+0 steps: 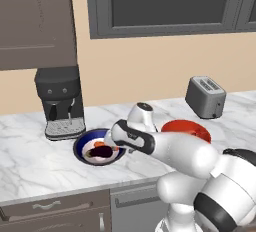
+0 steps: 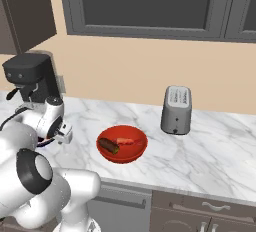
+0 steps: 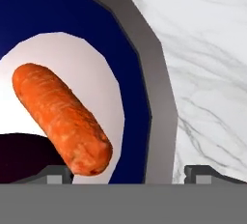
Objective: Place the bowl containing the carrot and eggplant in the microwave. Close the microwave door and press the start button to microwave the meal.
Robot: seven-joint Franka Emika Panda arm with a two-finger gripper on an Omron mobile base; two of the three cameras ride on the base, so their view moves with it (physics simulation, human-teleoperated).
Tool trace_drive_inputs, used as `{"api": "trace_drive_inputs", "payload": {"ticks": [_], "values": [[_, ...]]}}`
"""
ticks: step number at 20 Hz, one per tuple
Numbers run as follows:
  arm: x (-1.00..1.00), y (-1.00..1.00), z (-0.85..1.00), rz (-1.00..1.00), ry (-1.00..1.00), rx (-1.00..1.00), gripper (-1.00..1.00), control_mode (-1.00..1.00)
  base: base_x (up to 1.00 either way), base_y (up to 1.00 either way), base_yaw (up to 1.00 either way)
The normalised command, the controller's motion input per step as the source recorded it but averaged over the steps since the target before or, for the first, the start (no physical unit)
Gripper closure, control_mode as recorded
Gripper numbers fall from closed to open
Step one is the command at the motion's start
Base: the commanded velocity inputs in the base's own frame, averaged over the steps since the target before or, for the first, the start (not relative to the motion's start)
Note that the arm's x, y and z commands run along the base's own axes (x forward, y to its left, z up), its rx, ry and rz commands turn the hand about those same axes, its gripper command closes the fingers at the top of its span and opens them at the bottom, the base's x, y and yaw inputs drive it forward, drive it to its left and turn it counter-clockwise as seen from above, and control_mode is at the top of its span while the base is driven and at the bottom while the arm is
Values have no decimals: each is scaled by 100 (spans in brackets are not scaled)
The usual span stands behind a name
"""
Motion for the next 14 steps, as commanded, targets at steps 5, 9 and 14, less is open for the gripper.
{"api": "trace_drive_inputs", "payload": {"ticks": [5,9,14], "values": [[5,20,-9,0,-2,0,100,-100,0,0,0],[0,10,-1,0,-2,0,100,-100,0,0,0],[0,0,0,0,0,0,100,-100,0,0,0]]}}
